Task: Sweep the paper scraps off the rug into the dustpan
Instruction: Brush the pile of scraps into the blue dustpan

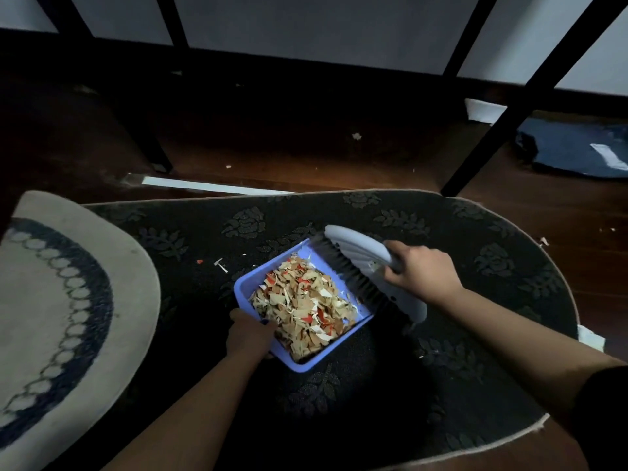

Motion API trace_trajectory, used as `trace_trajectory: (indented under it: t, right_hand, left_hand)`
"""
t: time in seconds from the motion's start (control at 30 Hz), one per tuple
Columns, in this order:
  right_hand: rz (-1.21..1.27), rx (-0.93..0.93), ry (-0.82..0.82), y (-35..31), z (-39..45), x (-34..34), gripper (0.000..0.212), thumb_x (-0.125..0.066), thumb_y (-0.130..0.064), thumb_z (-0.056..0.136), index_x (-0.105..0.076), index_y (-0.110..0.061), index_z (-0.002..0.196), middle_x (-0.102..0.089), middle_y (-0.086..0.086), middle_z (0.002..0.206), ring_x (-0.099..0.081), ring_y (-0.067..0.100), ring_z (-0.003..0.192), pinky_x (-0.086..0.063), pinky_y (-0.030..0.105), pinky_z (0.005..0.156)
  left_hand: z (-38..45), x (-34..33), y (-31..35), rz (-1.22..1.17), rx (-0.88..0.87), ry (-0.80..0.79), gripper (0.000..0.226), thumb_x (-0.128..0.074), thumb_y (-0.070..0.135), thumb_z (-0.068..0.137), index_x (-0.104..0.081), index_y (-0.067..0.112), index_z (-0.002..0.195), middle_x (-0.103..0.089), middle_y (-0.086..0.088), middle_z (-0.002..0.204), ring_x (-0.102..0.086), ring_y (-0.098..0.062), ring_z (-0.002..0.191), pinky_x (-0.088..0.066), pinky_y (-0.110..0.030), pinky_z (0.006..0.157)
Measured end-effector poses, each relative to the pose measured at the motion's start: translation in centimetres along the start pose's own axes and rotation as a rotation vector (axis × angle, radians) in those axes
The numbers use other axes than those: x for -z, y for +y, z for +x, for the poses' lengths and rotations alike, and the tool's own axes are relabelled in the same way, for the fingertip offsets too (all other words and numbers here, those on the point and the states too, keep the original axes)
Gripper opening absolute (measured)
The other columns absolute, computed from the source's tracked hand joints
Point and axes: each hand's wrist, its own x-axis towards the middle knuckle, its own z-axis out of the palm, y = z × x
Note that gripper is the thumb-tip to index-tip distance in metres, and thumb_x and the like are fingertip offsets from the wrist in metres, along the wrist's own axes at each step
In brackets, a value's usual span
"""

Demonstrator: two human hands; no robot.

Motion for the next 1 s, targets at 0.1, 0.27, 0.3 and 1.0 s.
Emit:
trace_trajectory:
  t: [0.1, 0.27, 0.3, 1.0]
  right_hand:
    - [-0.045, -0.045, 0.030, 1.2, 0.5, 0.6, 0.040, -0.052, -0.044, 0.087, -0.051, -0.028, 0.123, -0.069, 0.005, 0.096, -0.066, 0.029, 0.086, -0.042, 0.031, 0.061]
    - [-0.127, -0.110, 0.014, 2.5, 0.8, 0.0, 0.034, -0.053, -0.039, 0.087, -0.051, -0.023, 0.116, -0.068, 0.006, 0.093, -0.065, 0.030, 0.082, -0.041, 0.030, 0.058]
    - [-0.129, -0.100, -0.008, 2.3, 0.7, -0.3, 0.033, -0.053, -0.039, 0.087, -0.051, -0.023, 0.116, -0.068, 0.006, 0.094, -0.065, 0.030, 0.082, -0.043, 0.031, 0.060]
    - [-0.113, -0.027, -0.079, 0.6, 1.7, -1.0, 0.036, -0.051, -0.039, 0.087, -0.050, -0.023, 0.119, -0.068, 0.009, 0.100, -0.065, 0.031, 0.088, -0.038, 0.031, 0.061]
  left_hand:
    - [0.0, -0.1, 0.3, -0.007, -0.015, 0.004, 0.065, -0.061, 0.016, 0.093, -0.019, -0.001, 0.139, -0.044, -0.025, 0.134, -0.048, -0.024, 0.060, -0.054, -0.044, 0.083]
    - [-0.2, -0.2, 0.3, -0.022, -0.021, 0.012, 0.064, -0.061, 0.016, 0.093, -0.019, 0.000, 0.139, -0.044, -0.025, 0.133, -0.043, -0.019, 0.055, -0.055, -0.047, 0.084]
    - [-0.3, -0.2, 0.4, -0.020, -0.014, 0.014, 0.065, -0.061, 0.016, 0.093, -0.019, -0.001, 0.139, -0.045, -0.025, 0.133, -0.045, -0.020, 0.056, -0.055, -0.047, 0.084]
    - [-0.1, -0.8, 1.0, -0.030, -0.029, -0.009, 0.064, -0.061, 0.016, 0.093, -0.019, 0.001, 0.139, -0.044, -0.025, 0.134, -0.053, -0.031, 0.081, -0.054, -0.045, 0.081]
